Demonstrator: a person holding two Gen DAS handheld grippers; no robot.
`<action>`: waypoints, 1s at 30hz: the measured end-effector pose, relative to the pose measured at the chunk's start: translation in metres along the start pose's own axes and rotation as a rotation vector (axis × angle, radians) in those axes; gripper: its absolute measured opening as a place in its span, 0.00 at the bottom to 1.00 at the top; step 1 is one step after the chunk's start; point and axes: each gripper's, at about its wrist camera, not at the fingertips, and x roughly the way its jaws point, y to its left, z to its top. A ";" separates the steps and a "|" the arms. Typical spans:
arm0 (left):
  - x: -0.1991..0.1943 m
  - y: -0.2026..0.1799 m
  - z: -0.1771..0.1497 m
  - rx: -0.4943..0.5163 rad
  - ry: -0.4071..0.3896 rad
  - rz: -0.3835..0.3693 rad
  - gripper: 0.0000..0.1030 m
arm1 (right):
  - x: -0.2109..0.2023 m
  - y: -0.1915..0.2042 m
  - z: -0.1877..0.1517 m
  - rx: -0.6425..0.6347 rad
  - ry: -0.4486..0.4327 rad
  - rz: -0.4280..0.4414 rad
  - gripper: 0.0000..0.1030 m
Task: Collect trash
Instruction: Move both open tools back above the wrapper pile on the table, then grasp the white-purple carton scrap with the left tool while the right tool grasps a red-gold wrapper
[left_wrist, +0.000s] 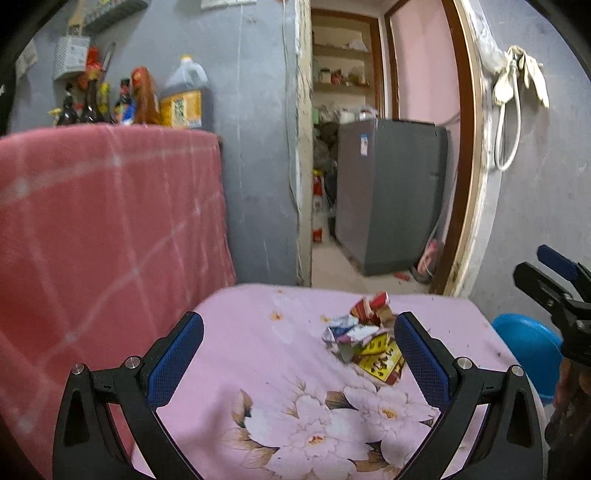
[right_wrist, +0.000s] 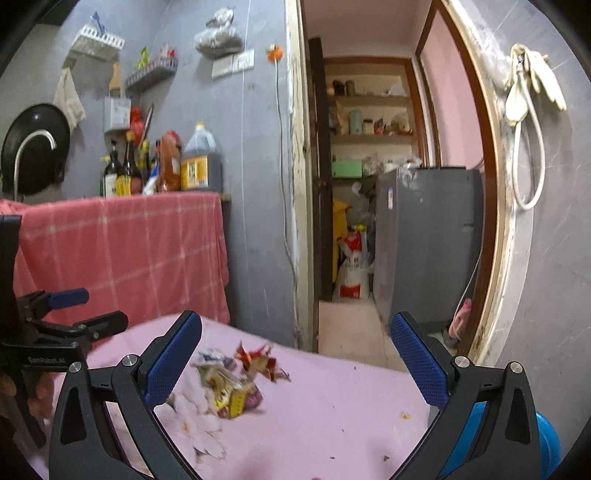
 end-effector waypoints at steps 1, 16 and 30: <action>0.006 -0.001 -0.001 0.000 0.015 -0.008 0.98 | 0.005 -0.001 -0.002 -0.004 0.016 -0.001 0.97; 0.073 -0.023 -0.010 0.040 0.206 -0.136 0.58 | 0.081 -0.017 -0.032 0.005 0.274 0.076 0.67; 0.119 -0.013 -0.006 -0.055 0.367 -0.206 0.32 | 0.139 -0.017 -0.045 -0.019 0.439 0.186 0.58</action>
